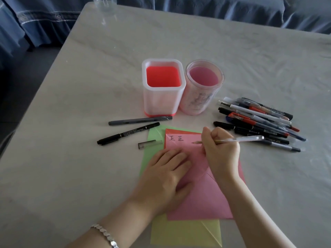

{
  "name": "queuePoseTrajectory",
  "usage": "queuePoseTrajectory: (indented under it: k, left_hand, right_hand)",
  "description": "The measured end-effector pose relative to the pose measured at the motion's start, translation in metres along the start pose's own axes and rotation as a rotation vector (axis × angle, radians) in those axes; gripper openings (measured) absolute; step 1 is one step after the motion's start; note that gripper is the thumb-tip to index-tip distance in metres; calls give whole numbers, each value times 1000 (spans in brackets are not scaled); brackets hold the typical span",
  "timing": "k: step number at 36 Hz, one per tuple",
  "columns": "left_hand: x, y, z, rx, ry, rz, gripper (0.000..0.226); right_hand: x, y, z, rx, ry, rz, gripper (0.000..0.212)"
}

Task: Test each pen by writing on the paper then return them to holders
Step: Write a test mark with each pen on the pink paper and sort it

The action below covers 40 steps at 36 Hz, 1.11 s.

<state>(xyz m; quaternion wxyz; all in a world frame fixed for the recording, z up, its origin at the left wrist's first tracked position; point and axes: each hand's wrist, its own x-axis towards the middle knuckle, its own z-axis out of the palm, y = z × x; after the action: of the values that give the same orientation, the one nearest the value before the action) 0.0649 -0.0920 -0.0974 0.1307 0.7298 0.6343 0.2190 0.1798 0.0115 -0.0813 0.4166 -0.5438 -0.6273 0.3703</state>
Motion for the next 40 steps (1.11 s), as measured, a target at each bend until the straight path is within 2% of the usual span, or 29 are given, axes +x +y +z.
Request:
queuePoseTrajectory:
  k: [3,6,10,14,17,21,25,27,32,35,38,40]
  left_hand:
    - [0,-1,1,-6,20,12,47]
    - [0,-2,3,6,23,6,46]
    - [1,-2,3,5,48,16,46]
    - [1,-3,4,1,82,30,46]
    - [1,-3,5,5,92,43,46]
    - [1,-4,4,11,103,43,46]
    - [1,-4,4,21,111,56,46]
    - [1,-4,5,21,102,55,45]
    - [-2,-5,4,-5,116,65,36]
    - [-4,-3,0,-44,206,64,29]
    - [-7,-7,-9,37,295,35,30]
    - [-8,-14,-16,117,332,-52,33]
  right_hand:
    - [-1,3,-5,-23,-65,-24,41]
    - [5,3,-13,-44,14,-29,39]
    - [1,0,-19,-77,-102,-29,39]
    - [4,2,-31,-67,2,13,38]
    - [3,4,-37,-105,-58,50,37]
    - [3,9,-47,-133,16,42,37]
    - [2,11,-53,-162,-38,78,38]
    - [2,11,-57,-183,20,54,38]
    - [-6,2,-58,-40,57,128,38]
    - [-15,-5,-54,73,44,177,36]
    - [-22,-10,-51,162,-21,200,28]
    - [-26,-13,-49,203,-62,194,23]
